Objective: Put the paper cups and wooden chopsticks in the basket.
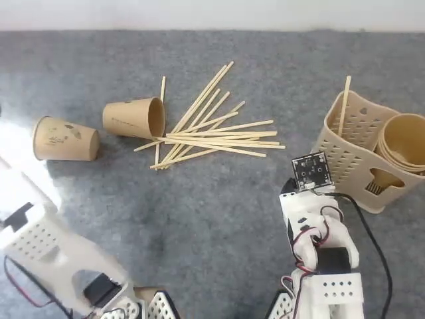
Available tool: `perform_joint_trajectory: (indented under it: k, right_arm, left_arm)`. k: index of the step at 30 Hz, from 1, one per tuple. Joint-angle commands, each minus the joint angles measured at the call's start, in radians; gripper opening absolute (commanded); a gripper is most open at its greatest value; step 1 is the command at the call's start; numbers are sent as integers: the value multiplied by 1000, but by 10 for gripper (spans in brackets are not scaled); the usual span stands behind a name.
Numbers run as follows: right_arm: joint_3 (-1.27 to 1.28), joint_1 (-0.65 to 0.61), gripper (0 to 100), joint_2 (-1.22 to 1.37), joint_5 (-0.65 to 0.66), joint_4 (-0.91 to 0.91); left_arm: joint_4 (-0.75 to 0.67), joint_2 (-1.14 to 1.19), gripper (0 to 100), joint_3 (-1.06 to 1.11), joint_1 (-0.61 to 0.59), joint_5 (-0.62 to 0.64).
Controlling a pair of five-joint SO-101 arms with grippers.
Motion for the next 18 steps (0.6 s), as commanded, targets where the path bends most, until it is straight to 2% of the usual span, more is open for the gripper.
perform_joint_trajectory:
  k: [1,6,7,13,18]
  right_arm:
    - [-12,-4,8,-8,17,-13]
    - [-12,-4,8,-8,17,-13]
    - [-11,-5,8,-8,17,-13]
    - [-11,-5,8,-8,17,-16]
    - [-9,-5,8,-8,17,-18]
  left_arm:
    - [-43,64,213,-5,0,14]
    - [-135,209,21,-51,0,18]
    - [-155,233,8,-67,-5,18]
    - [-183,381,13,-128,5,18]
    - [-181,453,13,-128,57,18]
